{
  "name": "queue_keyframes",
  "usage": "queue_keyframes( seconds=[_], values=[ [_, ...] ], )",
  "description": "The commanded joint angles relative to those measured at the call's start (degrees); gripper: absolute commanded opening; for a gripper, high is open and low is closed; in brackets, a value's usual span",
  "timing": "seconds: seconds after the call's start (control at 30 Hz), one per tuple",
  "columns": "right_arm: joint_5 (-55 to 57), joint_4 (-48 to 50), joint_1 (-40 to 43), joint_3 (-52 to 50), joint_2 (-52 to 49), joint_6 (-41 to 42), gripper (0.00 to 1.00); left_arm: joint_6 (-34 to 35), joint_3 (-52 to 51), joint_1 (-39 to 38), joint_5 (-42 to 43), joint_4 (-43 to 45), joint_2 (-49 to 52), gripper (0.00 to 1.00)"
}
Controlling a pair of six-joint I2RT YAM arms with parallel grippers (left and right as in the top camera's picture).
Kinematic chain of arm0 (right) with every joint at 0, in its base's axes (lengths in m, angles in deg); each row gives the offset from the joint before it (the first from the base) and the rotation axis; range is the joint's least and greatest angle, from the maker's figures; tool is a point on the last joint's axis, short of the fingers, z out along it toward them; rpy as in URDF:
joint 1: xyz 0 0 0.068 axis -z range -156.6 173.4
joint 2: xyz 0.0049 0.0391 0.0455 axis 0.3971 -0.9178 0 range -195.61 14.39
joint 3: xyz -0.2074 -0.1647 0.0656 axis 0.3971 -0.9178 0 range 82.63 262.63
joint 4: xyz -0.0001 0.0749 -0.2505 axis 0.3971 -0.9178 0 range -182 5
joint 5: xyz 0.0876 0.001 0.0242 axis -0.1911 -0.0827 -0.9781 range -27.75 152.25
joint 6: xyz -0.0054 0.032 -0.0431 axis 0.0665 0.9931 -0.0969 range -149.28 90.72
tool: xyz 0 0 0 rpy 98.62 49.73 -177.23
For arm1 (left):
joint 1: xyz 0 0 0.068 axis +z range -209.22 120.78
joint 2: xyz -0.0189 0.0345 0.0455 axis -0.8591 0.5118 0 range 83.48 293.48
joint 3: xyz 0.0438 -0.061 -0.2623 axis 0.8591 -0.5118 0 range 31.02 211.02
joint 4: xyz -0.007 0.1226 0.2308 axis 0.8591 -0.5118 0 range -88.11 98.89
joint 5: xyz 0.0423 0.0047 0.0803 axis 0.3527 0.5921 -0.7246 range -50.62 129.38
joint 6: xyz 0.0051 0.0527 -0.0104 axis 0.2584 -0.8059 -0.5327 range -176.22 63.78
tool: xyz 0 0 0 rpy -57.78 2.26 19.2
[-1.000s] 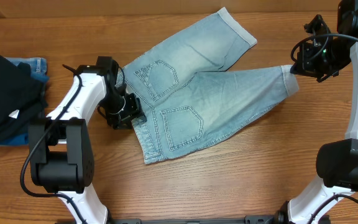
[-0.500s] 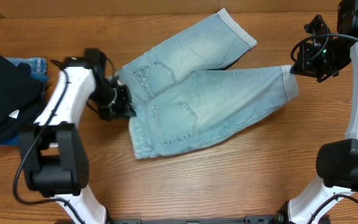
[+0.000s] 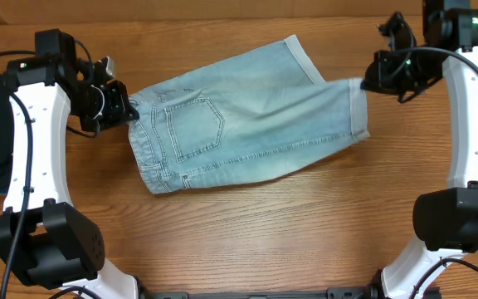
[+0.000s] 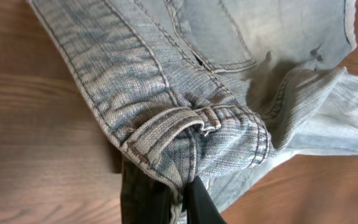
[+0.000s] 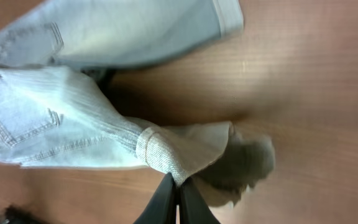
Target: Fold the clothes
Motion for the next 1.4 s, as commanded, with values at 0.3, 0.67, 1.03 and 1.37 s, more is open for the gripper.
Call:
queue_keyframes(
  seconds=[0.3, 0.67, 1.03, 1.37],
  values=[
    [-0.39, 24.11, -6.73, 0.85, -5.53, 0.87, 0.04, -2.49, 2.36, 0.63, -12.79, 10.97, 0.79, 0.26],
    [-0.35, 35.63, -6.88, 0.66, -9.97, 3.28, 0.04, -1.46, 2.29, 0.57, -10.34, 9.81, 13.68, 0.18],
    [0.94, 28.94, -6.8, 0.66, -9.97, 3.23, 0.04, -0.98, -0.37, -5.97, -15.8, -3.43, 13.73, 0.33],
    [4.81, 23.71, -6.8, 0.66, -9.97, 3.26, 0.04, 5.66, -14.34, -13.66, -25.05, -1.77, 13.6, 0.38]
  ],
)
